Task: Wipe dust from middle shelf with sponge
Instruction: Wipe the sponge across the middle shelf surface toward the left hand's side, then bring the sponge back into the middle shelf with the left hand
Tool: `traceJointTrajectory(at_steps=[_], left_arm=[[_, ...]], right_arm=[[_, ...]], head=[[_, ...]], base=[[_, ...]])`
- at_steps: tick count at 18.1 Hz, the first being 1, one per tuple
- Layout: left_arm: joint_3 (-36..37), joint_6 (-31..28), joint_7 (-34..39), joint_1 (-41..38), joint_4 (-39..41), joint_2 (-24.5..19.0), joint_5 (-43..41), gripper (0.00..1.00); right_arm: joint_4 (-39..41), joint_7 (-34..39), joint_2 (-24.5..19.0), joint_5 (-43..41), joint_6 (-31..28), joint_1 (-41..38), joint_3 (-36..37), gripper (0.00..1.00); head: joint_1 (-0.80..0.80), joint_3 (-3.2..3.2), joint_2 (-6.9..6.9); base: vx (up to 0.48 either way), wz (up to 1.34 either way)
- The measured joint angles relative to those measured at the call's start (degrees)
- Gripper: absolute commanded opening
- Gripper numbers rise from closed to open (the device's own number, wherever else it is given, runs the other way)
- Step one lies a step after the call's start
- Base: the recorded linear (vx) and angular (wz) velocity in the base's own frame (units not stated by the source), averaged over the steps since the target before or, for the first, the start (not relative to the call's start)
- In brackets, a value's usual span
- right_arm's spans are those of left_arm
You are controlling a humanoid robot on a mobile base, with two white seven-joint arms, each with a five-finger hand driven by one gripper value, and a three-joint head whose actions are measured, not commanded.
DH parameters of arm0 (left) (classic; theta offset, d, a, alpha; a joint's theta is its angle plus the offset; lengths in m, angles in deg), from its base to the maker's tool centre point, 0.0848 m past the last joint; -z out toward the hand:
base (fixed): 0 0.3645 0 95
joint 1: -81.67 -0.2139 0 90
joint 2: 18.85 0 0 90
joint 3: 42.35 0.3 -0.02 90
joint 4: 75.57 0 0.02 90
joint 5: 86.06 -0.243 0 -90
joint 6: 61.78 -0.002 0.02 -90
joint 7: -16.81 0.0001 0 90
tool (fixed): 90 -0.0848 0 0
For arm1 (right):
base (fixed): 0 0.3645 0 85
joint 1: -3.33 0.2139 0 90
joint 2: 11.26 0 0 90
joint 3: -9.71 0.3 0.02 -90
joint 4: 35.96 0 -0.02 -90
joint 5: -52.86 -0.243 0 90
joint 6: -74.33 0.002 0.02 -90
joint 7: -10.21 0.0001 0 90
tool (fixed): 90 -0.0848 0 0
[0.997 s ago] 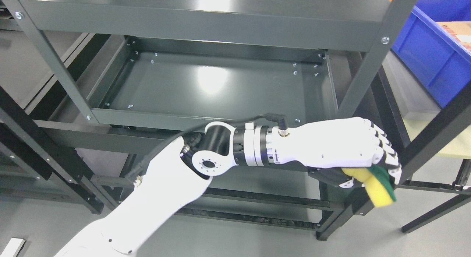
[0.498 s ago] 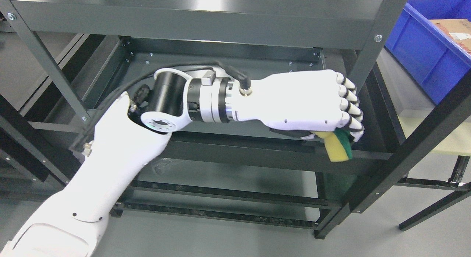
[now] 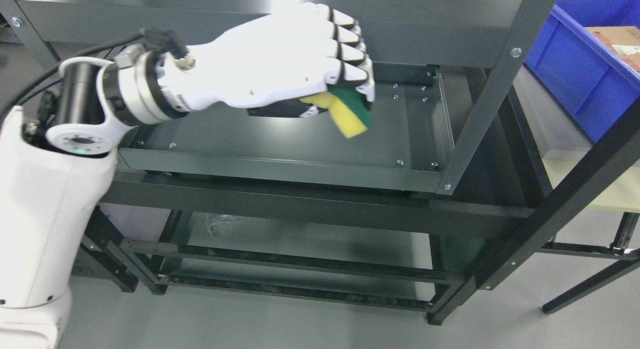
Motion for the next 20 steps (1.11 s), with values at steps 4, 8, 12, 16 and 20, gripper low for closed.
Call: traceJointTrajectory(at_steps=[4, 8, 12, 16, 20], left_arm=[[-7.32, -0.05, 0.23, -6.49, 0.78, -8.32, 6.05, 0.00], [-16.61, -0.12, 0.35, -15.70, 0.60, -15.56, 9.90, 0.00], [-27.61, -0.18, 0.35, -25.36, -1.48, -20.93, 12.13, 0.00], [-37.33, -0.20, 0.35, -32.55, -4.20, -24.70, 14.16, 0.01], [-44.95, -0.20, 1.28, -37.60, -6.38, -27.28, 15.17, 0.00]], right_arm=[[0.00, 0.00, 0.00, 0.00, 0.01, 0.00, 0.00, 1.00], [0.00, 0.00, 0.00, 0.00, 0.01, 0.00, 0.00, 1.00], [0.00, 0.00, 0.00, 0.00, 0.01, 0.00, 0.00, 1.00], [0.00, 0.00, 0.00, 0.00, 0.01, 0.00, 0.00, 1.00], [0.00, 0.00, 0.00, 0.00, 0.01, 0.00, 0.00, 1.00]], head=[[0.00, 0.00, 0.00], [0.00, 0.00, 0.00], [0.00, 0.00, 0.00], [0.00, 0.00, 0.00], [0.00, 0.00, 0.00]], base=[[0.000, 0.00], [0.001, 0.01], [0.000, 0.00], [0.000, 0.00], [0.000, 0.00]])
